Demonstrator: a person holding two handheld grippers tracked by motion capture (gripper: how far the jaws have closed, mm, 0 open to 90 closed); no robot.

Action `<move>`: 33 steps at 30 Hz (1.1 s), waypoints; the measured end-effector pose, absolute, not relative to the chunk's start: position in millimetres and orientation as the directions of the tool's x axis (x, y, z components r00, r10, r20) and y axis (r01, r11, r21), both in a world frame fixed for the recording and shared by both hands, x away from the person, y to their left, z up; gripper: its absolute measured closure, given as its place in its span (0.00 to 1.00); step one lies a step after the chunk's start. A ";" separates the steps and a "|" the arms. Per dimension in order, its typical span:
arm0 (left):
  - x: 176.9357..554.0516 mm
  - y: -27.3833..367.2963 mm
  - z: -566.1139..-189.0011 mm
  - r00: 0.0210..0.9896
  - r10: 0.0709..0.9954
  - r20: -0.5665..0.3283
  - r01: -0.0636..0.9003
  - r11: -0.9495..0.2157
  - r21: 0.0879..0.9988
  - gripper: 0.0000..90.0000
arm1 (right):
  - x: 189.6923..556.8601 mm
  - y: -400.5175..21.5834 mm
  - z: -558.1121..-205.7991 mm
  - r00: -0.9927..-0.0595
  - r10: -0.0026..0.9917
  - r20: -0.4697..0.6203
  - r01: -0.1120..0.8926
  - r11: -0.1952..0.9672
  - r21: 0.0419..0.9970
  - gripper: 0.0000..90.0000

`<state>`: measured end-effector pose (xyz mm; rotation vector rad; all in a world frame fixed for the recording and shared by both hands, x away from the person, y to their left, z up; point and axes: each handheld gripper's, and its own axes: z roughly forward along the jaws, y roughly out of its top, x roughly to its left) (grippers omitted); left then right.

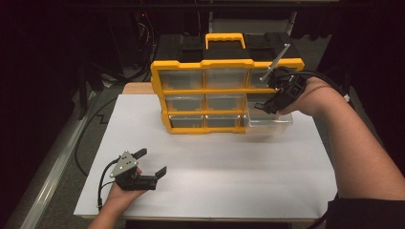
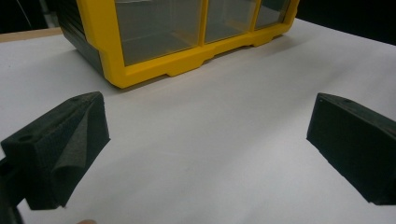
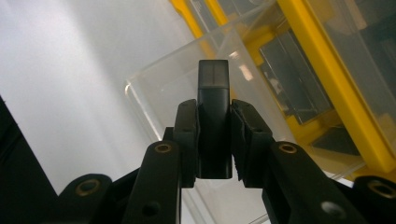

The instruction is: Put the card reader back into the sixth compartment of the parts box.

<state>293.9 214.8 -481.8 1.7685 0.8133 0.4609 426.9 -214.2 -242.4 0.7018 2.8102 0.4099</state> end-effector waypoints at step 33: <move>293.6 215.6 -481.8 0.695 0.714 -0.082 0.299 -0.183 0.937 0.00 | 434.7 -216.8 -269.1 -0.859 0.495 -0.127 0.445 0.847 0.291 0.82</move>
